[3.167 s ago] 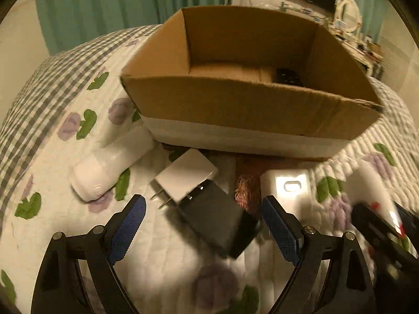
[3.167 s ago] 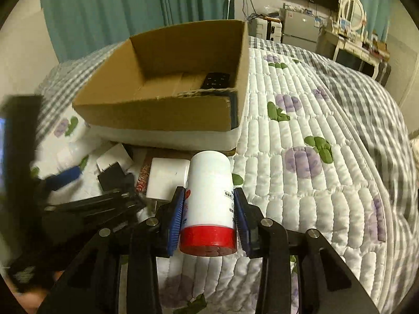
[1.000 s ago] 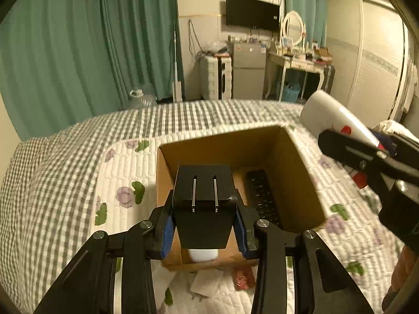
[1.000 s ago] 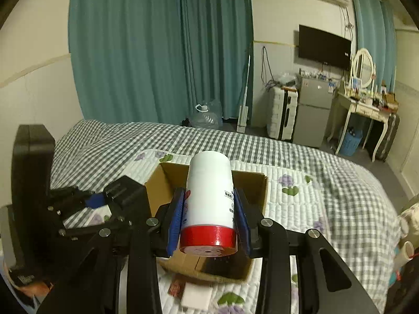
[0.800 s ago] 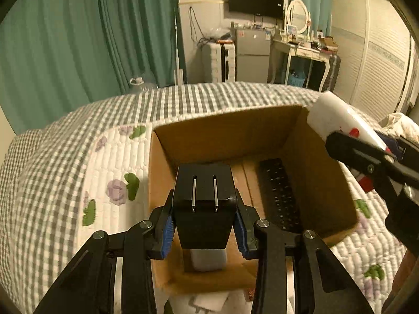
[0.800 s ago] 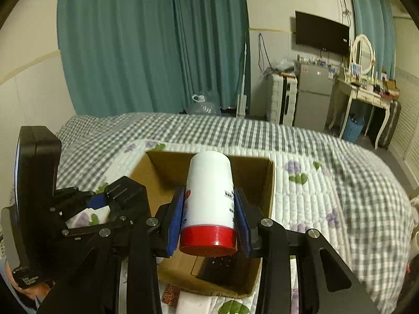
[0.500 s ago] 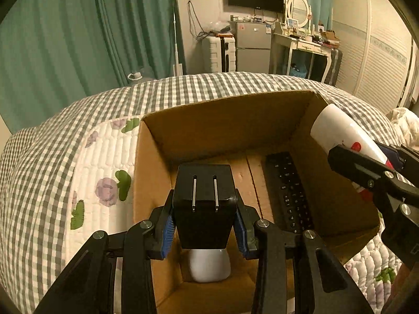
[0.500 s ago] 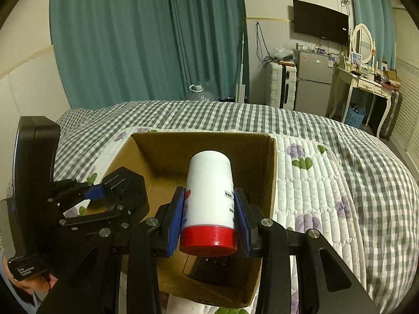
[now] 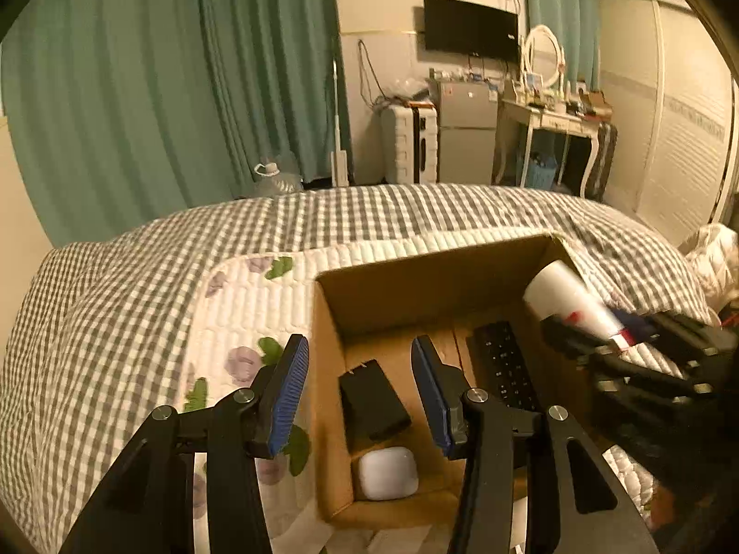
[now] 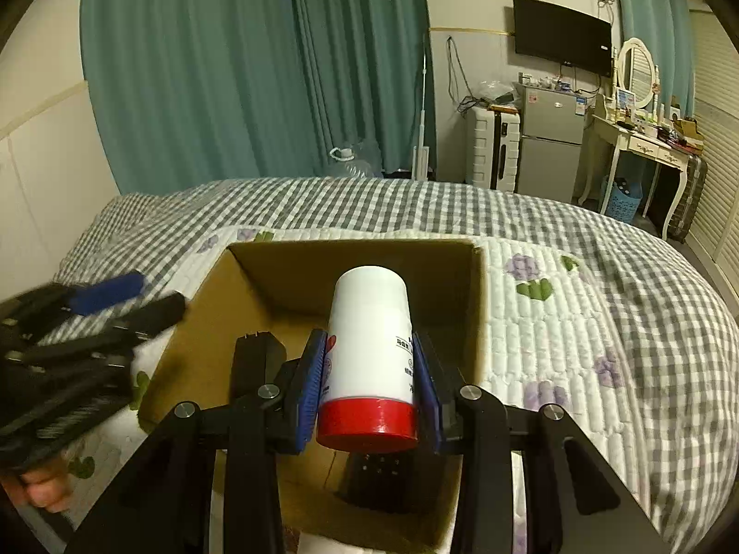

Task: Organize rigid objects
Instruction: 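Lower the black charger and red-capped bottle into the box and release both, then grasp the white cube charger with the right gripper while the left gripper grasps the white flat plug adapter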

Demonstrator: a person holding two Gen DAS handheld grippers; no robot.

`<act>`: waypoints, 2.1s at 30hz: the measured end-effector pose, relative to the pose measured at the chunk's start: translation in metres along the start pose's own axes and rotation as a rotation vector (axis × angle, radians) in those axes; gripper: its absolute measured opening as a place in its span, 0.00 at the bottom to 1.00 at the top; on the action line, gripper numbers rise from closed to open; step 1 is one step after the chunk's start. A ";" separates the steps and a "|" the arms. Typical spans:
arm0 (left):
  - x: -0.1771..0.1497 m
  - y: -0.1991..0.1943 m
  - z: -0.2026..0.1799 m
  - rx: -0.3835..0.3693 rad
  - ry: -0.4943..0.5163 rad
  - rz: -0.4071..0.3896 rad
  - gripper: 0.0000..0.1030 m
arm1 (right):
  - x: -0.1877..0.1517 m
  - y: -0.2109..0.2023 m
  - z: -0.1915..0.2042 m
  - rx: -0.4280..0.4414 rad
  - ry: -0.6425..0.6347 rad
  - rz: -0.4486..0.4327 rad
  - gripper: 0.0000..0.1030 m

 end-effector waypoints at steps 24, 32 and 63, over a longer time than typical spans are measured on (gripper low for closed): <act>-0.082 -0.113 0.055 -0.052 -0.073 -0.107 0.80 | -0.049 -0.121 0.051 -0.104 -0.010 -0.010 0.83; -0.135 -0.073 0.033 -0.055 -0.030 -0.027 0.89 | -0.119 -0.061 0.040 -0.073 0.043 0.161 0.83; -0.161 0.051 -0.047 -0.042 0.176 0.177 0.89 | -0.136 -0.036 -0.024 -0.014 0.148 0.291 0.48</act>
Point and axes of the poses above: each gripper's, at about its wrist camera, not at the fingertips, and y roughly the way its jaws point, z to its left, x to its top, the point moved 1 cm from there along y, roughly the way its jaws point, and after that the axes turned 9 degrees about x, right-handed, at the moved point
